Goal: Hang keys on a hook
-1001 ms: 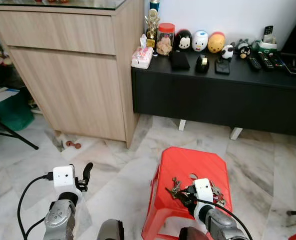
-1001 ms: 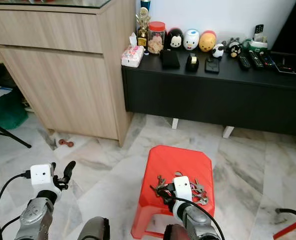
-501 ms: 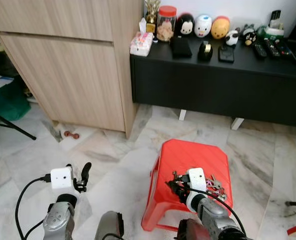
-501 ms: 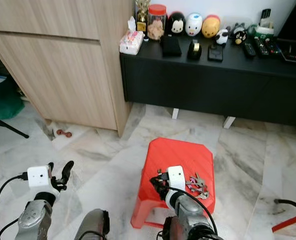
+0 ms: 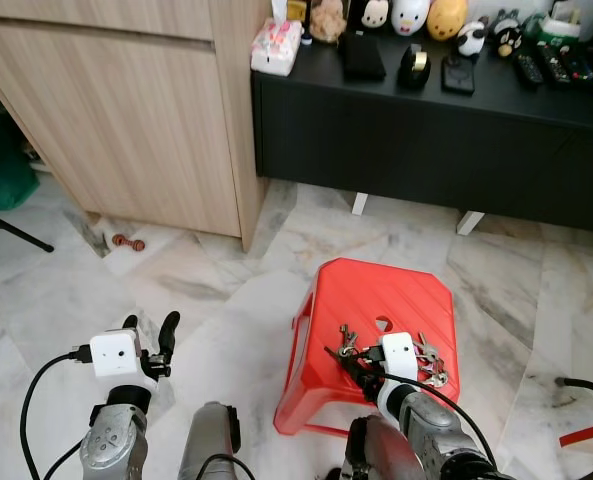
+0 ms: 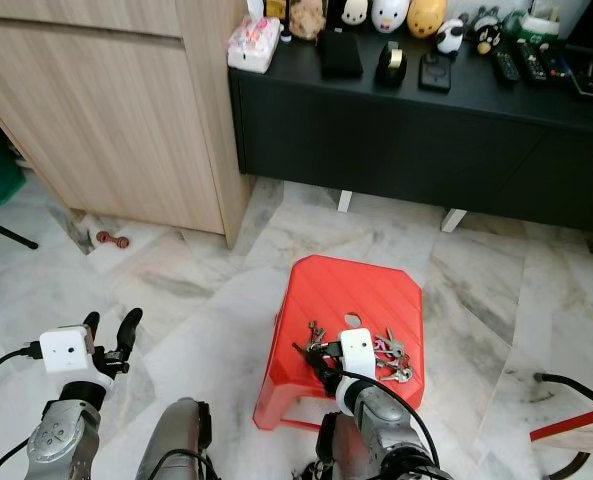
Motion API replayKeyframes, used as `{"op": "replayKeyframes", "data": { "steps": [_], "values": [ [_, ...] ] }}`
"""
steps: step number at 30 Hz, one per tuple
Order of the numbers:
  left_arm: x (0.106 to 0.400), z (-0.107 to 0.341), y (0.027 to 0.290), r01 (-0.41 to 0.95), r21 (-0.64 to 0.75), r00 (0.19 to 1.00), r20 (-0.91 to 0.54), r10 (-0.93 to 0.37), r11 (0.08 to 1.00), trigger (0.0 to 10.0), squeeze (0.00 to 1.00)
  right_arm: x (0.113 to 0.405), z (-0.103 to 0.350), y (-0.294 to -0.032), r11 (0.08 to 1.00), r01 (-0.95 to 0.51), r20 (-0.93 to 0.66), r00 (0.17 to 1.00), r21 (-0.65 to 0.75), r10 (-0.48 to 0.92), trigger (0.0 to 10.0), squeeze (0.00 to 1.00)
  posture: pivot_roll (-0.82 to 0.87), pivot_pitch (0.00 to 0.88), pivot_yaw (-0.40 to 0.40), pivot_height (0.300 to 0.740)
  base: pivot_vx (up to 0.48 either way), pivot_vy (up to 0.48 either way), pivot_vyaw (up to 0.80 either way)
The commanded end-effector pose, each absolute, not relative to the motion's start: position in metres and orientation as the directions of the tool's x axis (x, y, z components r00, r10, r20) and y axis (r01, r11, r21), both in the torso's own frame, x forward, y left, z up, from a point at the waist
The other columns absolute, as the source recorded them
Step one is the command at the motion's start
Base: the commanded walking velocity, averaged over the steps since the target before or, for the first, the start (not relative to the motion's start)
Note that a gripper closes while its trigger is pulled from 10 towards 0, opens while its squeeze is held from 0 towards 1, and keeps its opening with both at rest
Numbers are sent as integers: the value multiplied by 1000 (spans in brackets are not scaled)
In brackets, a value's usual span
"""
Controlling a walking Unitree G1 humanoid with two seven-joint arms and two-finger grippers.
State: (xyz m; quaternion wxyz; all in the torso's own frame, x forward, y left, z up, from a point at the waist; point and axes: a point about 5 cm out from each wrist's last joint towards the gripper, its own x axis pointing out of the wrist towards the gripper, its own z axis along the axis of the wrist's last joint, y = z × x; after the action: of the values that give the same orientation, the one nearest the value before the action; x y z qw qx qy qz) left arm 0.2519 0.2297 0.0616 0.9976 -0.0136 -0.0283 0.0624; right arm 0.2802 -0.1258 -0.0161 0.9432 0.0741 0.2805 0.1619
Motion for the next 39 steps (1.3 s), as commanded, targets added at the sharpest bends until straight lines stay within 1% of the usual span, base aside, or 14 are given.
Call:
{"op": "replayKeyframes", "data": {
  "steps": [1,5,8,9,10,11,12,13,30,39],
  "values": [
    [248,60,226,-121,-48,992,41,123,992,10000,0,276,-19,-127,936,-247,-508,789,252,345,10000,0,240,283,-108,619,0,0,0],
    [243,63,222,-123,-56,992,30,125,991,10000,0,278,-17,-127,932,-222,-483,807,287,340,10000,0,243,303,-114,619,0,0,0],
    [241,63,222,-136,-62,990,20,137,989,10000,0,277,-18,-126,926,-236,-478,803,293,356,10000,0,242,313,-121,619,0,0,0],
    [240,63,222,-138,-62,990,19,139,988,10000,0,277,-18,-126,925,-238,-476,803,295,359,7922,0,241,314,-122,619,0,0,0],
    [240,63,222,-139,-63,990,19,140,988,10000,0,277,-18,-126,925,-238,-476,803,297,360,4784,0,242,315,-123,619,0,0,0],
    [240,63,221,-140,-63,990,18,141,988,10000,0,276,-18,-127,925,-240,-476,802,296,361,2157,0,242,314,-124,619,0,0,0],
    [239,64,221,-142,-64,990,14,143,988,10000,0,276,-18,-127,924,-242,-476,801,295,362,1294,0,242,314,-124,619,0,0,0],
    [239,64,221,-144,-64,989,12,145,987,10000,0,276,-18,-127,924,-242,-475,802,297,363,0,0,240,315,-125,619,0,0,0],
    [242,68,222,-156,-67,988,7,157,985,10000,0,279,-15,-128,918,-242,-444,817,315,368,0,0,243,313,-128,619,0,0,0],
    [244,69,224,-161,-62,987,7,162,985,10000,0,286,-7,-132,925,-207,-387,863,317,326,0,0,245,307,-126,619,0,0,0]
  ]
}}
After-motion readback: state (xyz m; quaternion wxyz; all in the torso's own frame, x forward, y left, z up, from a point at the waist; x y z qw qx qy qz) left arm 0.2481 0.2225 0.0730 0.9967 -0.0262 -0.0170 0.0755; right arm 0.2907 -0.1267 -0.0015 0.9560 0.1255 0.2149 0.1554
